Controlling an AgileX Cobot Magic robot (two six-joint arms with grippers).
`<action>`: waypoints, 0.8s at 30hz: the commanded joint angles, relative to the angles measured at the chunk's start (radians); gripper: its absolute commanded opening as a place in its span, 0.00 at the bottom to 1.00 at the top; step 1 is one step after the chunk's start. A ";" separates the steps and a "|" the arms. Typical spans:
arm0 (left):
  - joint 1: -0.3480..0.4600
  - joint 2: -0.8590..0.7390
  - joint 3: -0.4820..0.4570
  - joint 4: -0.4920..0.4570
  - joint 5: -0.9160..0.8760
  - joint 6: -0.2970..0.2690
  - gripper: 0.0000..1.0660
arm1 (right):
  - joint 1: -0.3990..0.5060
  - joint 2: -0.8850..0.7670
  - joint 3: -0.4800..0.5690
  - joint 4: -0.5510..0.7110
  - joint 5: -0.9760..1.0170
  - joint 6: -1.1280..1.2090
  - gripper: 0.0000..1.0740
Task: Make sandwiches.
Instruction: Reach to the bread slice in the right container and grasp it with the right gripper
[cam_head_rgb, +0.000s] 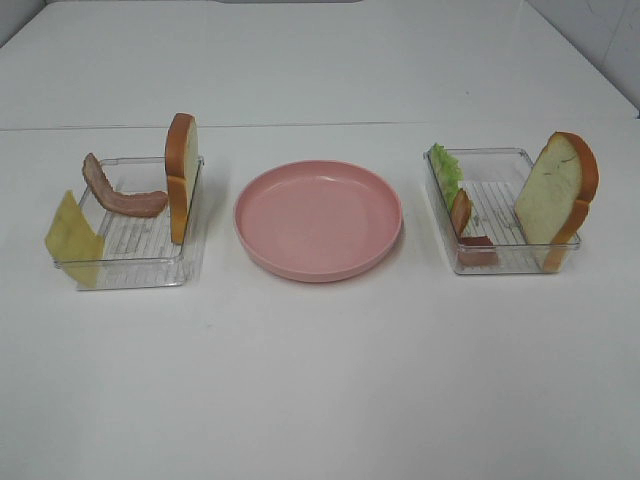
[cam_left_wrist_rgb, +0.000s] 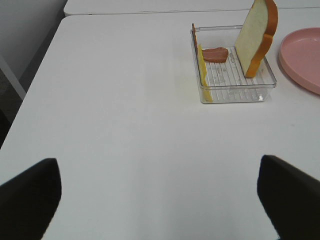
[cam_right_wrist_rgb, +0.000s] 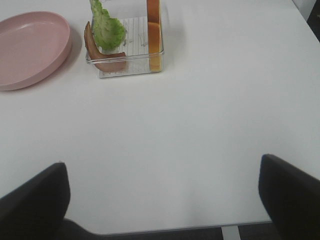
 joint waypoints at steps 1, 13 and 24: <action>0.001 -0.013 0.003 -0.010 -0.004 -0.006 0.95 | -0.006 0.091 -0.045 -0.002 -0.043 -0.011 0.92; 0.001 -0.014 0.003 -0.010 -0.004 -0.006 0.95 | -0.006 0.959 -0.544 0.090 0.043 -0.001 0.92; 0.001 -0.014 0.003 -0.010 -0.004 -0.006 0.95 | -0.006 1.427 -0.844 0.085 0.016 -0.040 0.92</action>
